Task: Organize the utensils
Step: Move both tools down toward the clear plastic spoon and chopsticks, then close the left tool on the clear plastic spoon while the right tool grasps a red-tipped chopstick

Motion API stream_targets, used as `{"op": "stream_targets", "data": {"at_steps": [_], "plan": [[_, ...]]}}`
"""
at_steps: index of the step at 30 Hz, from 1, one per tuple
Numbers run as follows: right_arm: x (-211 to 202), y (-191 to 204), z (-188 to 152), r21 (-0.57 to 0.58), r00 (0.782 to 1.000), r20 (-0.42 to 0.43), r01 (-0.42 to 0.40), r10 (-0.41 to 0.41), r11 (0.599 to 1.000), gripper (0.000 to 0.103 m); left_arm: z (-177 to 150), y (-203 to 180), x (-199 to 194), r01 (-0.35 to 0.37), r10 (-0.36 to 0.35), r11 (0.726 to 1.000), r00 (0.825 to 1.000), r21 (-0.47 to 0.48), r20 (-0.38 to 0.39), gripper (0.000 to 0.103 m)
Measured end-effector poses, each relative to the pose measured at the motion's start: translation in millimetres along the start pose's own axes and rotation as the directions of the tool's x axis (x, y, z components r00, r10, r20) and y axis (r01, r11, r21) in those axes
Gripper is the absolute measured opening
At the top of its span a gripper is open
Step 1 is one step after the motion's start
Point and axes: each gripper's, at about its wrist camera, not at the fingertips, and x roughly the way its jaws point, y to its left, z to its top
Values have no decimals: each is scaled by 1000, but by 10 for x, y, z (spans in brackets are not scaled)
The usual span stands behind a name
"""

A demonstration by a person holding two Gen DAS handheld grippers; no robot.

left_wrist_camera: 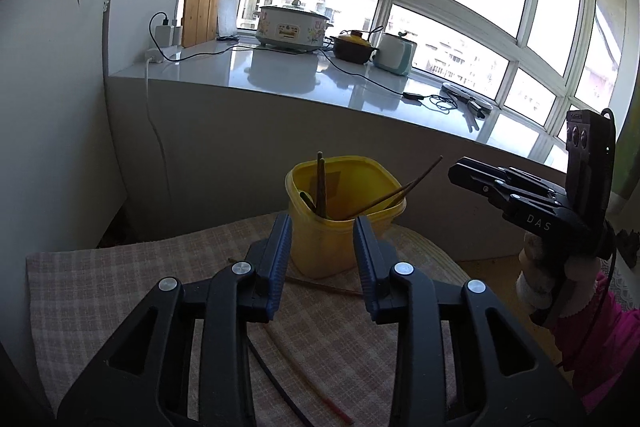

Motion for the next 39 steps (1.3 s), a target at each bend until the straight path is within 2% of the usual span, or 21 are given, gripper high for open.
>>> {"op": "stream_targets", "data": {"at_steps": [5, 10, 17, 23, 27, 30, 34, 39], "plan": [[71, 193, -215, -63, 993, -85, -91, 85, 994, 27, -455, 240, 6, -59, 53, 998, 990, -38, -130, 31], [218, 448, -500, -108, 972, -187, -163, 141, 981, 27, -976, 450, 37, -86, 52, 989, 960, -116, -275, 31], [471, 710, -833, -122, 935, -305, -226, 180, 966, 27, -1514, 619, 4, -136, 55, 973, 920, -184, -388, 31], [617, 890, -1084, -115, 895, -394, -273, 209, 955, 27, -1804, 849, 35, -165, 36, 945, 909, -281, -415, 31], [759, 991, -1209, -103, 868, -448, -289, 215, 952, 27, -1903, 945, 66, -149, 1, 933, 910, -326, -414, 31], [929, 1039, -1272, -66, 838, -497, -298, 228, 952, 27, -1909, 998, 86, -137, -17, 926, 915, -351, -404, 31], [1177, 1062, -1327, -7, 797, -558, -281, 230, 960, 27, -1918, 1070, 118, -111, -51, 917, 920, -384, -389, 31], [1413, 1080, -1344, 36, 767, -601, -255, 225, 966, 27, -1925, 1115, 173, -87, -78, 914, 920, -396, -383, 31]]}}
